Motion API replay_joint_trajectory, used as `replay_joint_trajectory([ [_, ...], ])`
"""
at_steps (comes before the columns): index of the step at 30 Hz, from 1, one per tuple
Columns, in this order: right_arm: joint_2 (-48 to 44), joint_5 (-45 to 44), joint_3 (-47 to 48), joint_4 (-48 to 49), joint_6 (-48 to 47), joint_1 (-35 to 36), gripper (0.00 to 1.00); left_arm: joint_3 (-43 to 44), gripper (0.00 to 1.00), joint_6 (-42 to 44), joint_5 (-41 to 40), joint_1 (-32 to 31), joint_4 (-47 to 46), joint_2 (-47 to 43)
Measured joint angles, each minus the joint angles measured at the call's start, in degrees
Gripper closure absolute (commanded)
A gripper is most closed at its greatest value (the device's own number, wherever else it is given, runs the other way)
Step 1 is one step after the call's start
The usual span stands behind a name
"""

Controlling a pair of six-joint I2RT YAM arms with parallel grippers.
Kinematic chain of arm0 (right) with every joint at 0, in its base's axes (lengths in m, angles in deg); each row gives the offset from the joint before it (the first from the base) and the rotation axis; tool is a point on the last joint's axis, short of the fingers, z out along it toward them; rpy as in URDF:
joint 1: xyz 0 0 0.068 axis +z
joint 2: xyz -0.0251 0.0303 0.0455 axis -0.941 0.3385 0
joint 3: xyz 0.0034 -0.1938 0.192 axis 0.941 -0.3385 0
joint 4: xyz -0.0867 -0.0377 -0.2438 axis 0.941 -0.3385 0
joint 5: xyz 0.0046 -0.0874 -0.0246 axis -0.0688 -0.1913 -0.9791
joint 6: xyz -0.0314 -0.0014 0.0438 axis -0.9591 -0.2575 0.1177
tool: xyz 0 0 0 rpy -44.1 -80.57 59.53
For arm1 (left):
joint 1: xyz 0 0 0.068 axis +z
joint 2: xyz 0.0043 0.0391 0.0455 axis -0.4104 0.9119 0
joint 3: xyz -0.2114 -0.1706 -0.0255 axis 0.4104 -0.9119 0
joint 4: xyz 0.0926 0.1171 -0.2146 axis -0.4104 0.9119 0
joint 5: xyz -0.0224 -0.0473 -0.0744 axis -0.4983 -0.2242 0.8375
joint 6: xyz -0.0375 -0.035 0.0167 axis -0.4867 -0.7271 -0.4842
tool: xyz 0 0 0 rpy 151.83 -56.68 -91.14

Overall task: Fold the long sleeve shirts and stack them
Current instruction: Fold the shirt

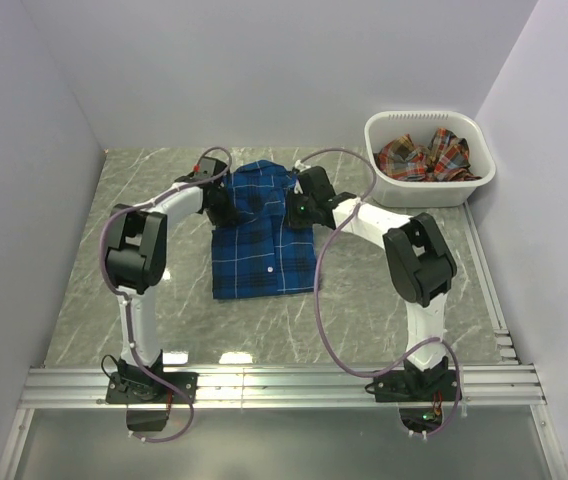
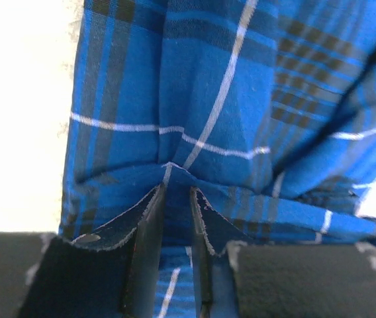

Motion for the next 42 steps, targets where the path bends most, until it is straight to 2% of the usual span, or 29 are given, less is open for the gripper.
replay_joint_trajectory([
  [2, 0.0, 0.0, 1.2, 0.0, 0.2, -0.4, 0.70, 0.7, 0.71, 0.0, -0.3, 0.0, 0.5, 1.0],
  [8, -1.9, 0.0, 3.1, -0.2, 1.3, -1.0, 0.68, 2.1, 0.56, 0.3, -2.2, 0.0, 1.5, -1.4],
  [10, -3.5, 0.6, 2.8, 0.0, 2.2, -1.0, 0.68, 2.1, 0.50, 0.3, -2.8, 0.0, 1.9, -4.5],
  [14, -7.9, 3.8, 0.4, 2.0, 5.2, -1.0, 0.69, -0.7, 0.48, -0.1, -2.8, -0.1, 0.3, -14.4],
  [17, -9.2, 6.9, -2.0, 4.9, 8.0, -1.0, 0.71, -5.4, 0.46, -0.3, -2.3, -0.8, -2.3, -22.4],
  [21, -7.3, 10.1, -4.0, 7.9, 11.0, -1.0, 0.72, -12.6, 0.43, -1.2, -0.7, -2.8, -5.6, -27.8],
  [27, 1.1, 14.9, -4.7, 14.7, 15.5, -1.4, 0.75, -22.7, 0.33, -1.2, -0.2, -7.0, -8.1, -28.6],
  [29, 3.8, 16.9, -5.9, 17.5, 17.4, -2.0, 0.75, -24.0, 0.32, -1.0, -0.3, -8.2, -8.3, -28.6],
  [36, 8.3, 24.9, -9.7, 28.5, 24.4, -5.2, 0.75, -23.6, 0.31, 0.5, -2.9, -12.5, -10.6, -28.2],
  [42, 8.1, 27.3, -10.8, 30.9, 25.4, -6.1, 0.69, -18.7, 0.32, 1.5, -6.5, -15.9, -10.4, -23.3],
])
